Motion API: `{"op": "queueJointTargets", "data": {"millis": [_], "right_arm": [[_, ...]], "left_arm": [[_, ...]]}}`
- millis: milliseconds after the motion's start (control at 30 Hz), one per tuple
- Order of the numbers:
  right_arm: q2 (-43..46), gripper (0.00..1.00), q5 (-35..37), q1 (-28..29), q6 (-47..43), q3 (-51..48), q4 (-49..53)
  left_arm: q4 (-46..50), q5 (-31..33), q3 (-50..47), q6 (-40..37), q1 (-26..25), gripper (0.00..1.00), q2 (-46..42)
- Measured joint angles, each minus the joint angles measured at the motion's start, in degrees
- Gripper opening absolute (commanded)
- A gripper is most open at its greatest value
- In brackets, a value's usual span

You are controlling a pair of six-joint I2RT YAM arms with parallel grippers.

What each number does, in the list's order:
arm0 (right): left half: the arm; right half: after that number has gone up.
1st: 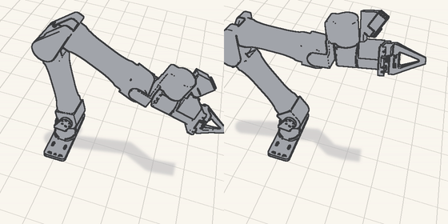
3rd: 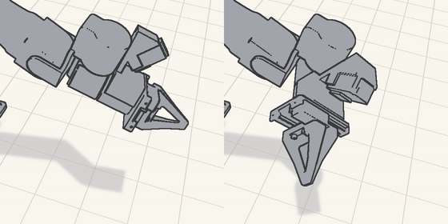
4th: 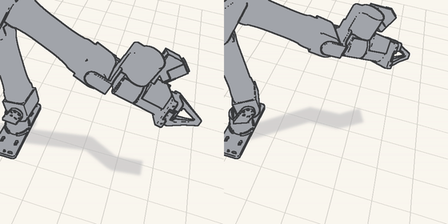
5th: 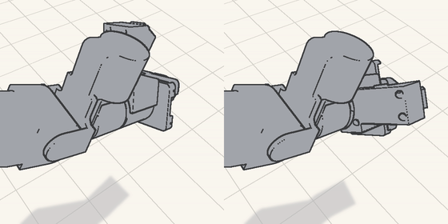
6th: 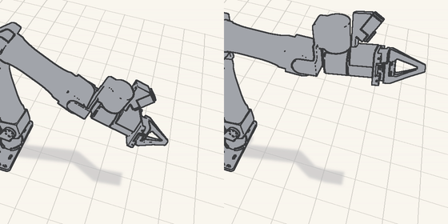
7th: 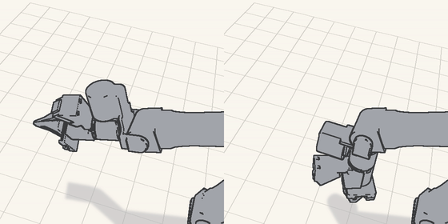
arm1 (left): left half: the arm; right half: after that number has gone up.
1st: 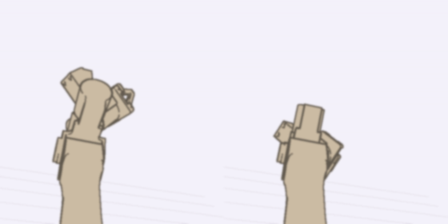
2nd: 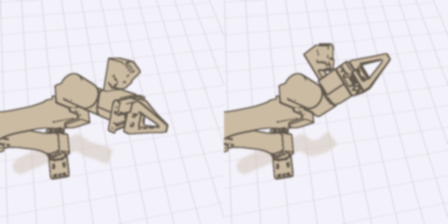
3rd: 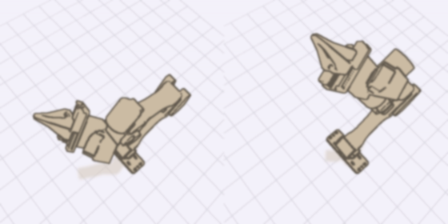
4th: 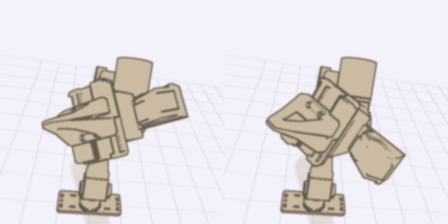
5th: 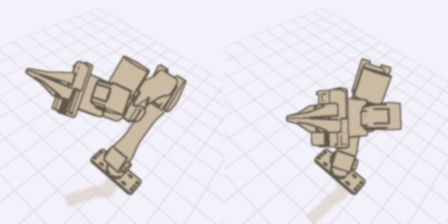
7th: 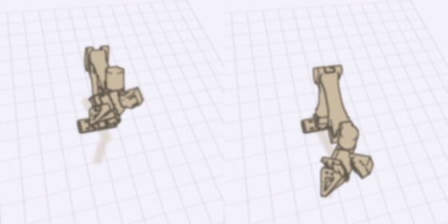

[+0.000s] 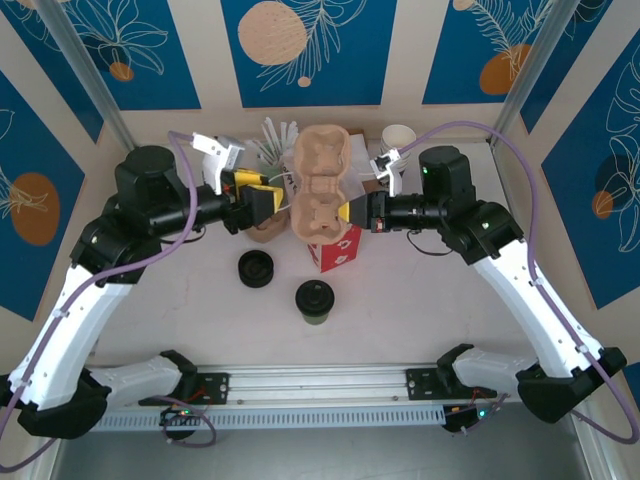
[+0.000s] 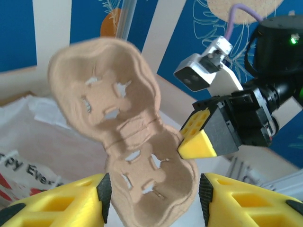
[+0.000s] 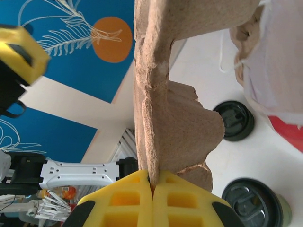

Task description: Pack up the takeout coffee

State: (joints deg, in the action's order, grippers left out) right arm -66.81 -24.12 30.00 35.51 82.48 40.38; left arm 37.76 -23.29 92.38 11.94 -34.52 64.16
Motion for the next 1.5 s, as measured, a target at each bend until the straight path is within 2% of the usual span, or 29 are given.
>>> {"op": "queueJointTargets", "data": {"millis": [100, 400, 600, 767, 967, 1400, 1500], "right_arm": [[-1.4, 0.00, -1.2, -0.8, -0.1, 0.8, 3.5], [-4.7, 0.00, -4.9, -2.3, -1.3, 3.6, 10.8], [-5.8, 0.00, -5.6, -2.3, -2.5, 3.8, 13.4], [-6.0, 0.00, -6.2, -2.3, -2.6, 3.9, 13.8], [-7.2, 0.00, -7.1, -2.3, -2.8, 4.9, 14.3], [-9.3, 0.00, -9.0, -2.3, -4.3, 7.0, 15.7], [-9.5, 0.00, -9.1, -2.3, -4.7, 7.3, 15.9]], "left_arm": [[0.6, 0.0, 1.0, -6.5, -0.6, 0.56, 1.9], [0.9, -3.5, 1.1, -24.3, -1.8, 0.67, 7.5], [2.6, -4.6, 1.9, -31.9, -2.9, 0.68, 11.7], [5.3, -4.7, 2.8, -36.5, -4.5, 0.65, 15.4], [7.1, -3.1, 3.4, -39.5, -5.7, 0.56, 18.5], [7.7, 0.9, 5.8, -43.1, -5.8, 0.57, 20.8], [7.8, 1.1, 5.8, -44.1, -5.8, 0.54, 21.3]]}}
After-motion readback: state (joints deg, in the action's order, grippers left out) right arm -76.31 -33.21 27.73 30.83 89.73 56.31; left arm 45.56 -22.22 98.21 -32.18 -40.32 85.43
